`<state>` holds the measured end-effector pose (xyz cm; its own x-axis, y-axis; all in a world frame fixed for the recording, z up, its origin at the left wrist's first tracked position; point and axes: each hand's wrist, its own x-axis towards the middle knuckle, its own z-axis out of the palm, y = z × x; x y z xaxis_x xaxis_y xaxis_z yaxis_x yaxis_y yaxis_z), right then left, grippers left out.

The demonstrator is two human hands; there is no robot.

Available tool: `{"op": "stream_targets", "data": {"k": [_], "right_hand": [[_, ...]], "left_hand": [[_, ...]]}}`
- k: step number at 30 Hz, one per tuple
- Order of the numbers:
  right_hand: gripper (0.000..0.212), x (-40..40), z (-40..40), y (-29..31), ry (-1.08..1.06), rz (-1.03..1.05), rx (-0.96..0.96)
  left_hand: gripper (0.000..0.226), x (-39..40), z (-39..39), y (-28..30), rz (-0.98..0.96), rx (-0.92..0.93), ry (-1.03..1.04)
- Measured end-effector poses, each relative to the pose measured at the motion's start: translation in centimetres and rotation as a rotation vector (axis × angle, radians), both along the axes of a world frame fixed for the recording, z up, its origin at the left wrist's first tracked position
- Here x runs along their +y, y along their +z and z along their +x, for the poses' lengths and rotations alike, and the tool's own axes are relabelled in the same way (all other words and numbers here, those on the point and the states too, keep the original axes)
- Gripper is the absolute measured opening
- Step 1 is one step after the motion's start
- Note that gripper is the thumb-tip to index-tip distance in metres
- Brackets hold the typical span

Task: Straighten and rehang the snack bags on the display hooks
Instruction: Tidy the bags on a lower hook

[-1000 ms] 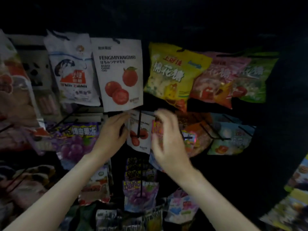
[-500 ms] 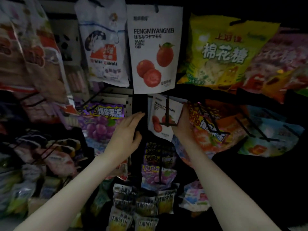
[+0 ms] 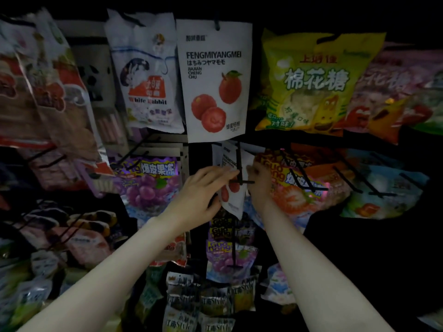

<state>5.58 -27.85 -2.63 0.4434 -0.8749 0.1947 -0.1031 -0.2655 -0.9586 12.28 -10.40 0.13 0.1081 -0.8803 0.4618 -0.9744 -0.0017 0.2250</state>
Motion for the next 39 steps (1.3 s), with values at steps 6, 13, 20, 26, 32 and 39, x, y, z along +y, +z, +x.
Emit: {"op": "stream_targets", "data": {"k": [6,13,20,26,32,39], "right_hand": [[0.028,1.6,-4.0,-1.6,-0.015,-0.017,-0.035],[0.025,6.7,-7.7,-0.9,-0.090,-0.077,-0.048],[0.029,10.9,-10.6,3.7,-0.120,-0.336,-0.093],[0.021,12.3,-11.2,8.6,-0.195,-0.496,-0.147],[0.023,11.2,-9.7,14.9,-0.304,-0.545,-0.229],[0.023,9.2,-9.5,17.4,-0.330,-0.577,-0.186]], "left_hand": [[0.056,1.3,0.8,-1.1,-0.079,0.123,0.109],[0.051,2.8,1.0,-1.7,-0.100,0.383,0.147],[0.042,3.3,0.0,0.6,-0.206,0.462,-0.061],[0.032,3.0,0.9,5.2,-0.448,0.390,-0.031],[0.044,-0.4,3.4,11.4,-0.367,0.705,0.002],[0.057,-1.7,-0.3,10.7,-0.352,0.559,-0.052]]}}
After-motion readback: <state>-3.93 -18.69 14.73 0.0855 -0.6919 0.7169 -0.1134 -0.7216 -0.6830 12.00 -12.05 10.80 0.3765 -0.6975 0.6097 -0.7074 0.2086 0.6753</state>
